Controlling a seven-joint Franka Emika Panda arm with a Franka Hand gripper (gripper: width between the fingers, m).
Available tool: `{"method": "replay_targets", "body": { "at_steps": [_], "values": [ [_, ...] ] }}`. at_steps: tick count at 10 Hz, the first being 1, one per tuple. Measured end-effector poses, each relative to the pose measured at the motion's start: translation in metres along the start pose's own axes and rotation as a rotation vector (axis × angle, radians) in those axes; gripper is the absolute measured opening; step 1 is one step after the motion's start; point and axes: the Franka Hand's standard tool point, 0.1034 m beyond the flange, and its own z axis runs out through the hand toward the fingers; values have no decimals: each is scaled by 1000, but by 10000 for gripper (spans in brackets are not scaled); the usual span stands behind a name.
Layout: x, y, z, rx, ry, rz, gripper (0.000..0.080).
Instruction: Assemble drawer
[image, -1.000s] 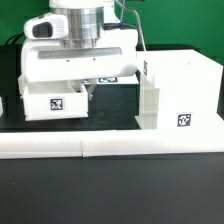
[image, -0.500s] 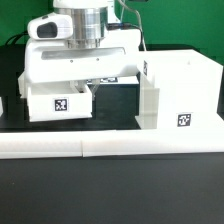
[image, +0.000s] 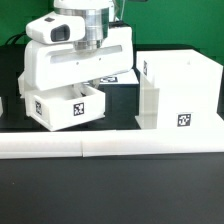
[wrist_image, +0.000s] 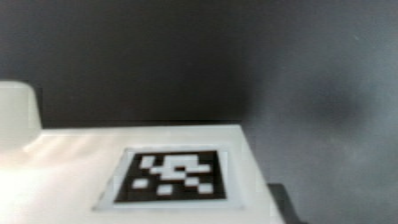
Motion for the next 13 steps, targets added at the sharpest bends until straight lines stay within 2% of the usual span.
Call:
{"method": "replay_targets", "body": {
  "at_steps": [3, 4, 5, 6, 10, 13],
  "values": [
    [-1, 2, 0, -11, -13, -185, 42],
    [4, 1, -2, -21, -30, -336, 42],
    [7, 4, -6, -12, -45, -431, 42],
    [8, 8, -7, -17, -41, -465, 42],
    [4, 9, -5, -17, -59, -675, 42],
    [8, 9, -3, -15, -87, -919, 42]
  ]
}}
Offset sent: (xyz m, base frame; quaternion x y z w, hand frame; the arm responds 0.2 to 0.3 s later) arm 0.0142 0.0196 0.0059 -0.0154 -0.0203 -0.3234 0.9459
